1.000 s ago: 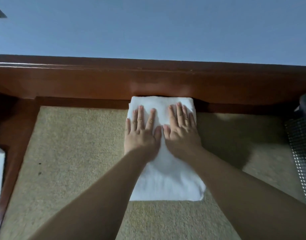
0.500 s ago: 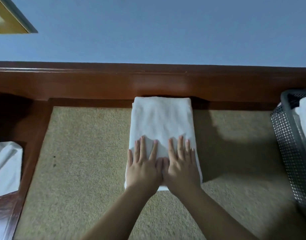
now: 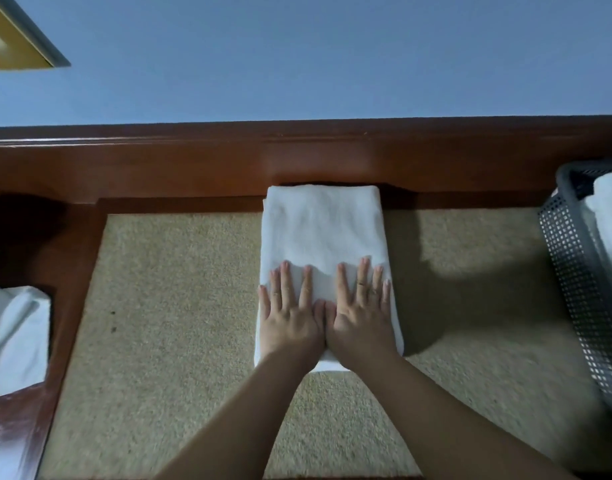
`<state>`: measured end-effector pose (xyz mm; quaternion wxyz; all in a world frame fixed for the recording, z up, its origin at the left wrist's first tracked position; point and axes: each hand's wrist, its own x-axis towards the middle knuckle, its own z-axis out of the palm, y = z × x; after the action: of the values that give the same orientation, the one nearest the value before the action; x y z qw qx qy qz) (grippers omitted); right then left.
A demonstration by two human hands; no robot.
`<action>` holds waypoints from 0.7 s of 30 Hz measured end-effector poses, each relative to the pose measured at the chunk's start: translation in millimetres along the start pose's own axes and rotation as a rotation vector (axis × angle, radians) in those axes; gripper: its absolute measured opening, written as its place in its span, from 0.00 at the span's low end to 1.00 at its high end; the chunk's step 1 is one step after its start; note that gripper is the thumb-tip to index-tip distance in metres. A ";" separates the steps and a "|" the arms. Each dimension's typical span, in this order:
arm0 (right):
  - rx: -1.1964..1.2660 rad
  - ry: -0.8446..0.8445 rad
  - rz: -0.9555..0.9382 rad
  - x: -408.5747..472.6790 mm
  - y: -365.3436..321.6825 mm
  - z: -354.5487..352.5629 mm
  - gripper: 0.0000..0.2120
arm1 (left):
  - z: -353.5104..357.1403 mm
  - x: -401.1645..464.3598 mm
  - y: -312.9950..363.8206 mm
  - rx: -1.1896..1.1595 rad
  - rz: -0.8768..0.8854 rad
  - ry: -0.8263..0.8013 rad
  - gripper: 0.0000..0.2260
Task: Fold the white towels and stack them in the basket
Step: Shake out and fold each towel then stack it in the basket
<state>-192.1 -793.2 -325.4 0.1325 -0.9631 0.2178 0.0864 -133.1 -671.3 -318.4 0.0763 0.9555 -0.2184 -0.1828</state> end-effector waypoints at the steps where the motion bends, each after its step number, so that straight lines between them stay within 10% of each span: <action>1: 0.028 -0.005 -0.006 5.3 -0.6 -8.0 0.34 | -8.6 2.5 4.2 -0.005 -0.012 0.011 0.30; 14: 0.015 0.150 -0.107 145.8 29.4 -9.3 0.36 | -18.0 116.7 -1.2 -0.071 -0.054 0.174 0.30; 21: 0.055 -0.170 0.034 106.3 5.0 -51.5 0.35 | -50.7 93.8 -0.5 -0.049 -0.016 -0.065 0.30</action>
<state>-94.0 -854.9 -301.4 0.1755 -0.9445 0.2243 0.1639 -34.9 -709.3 -301.5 0.0910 0.9487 -0.2087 -0.2196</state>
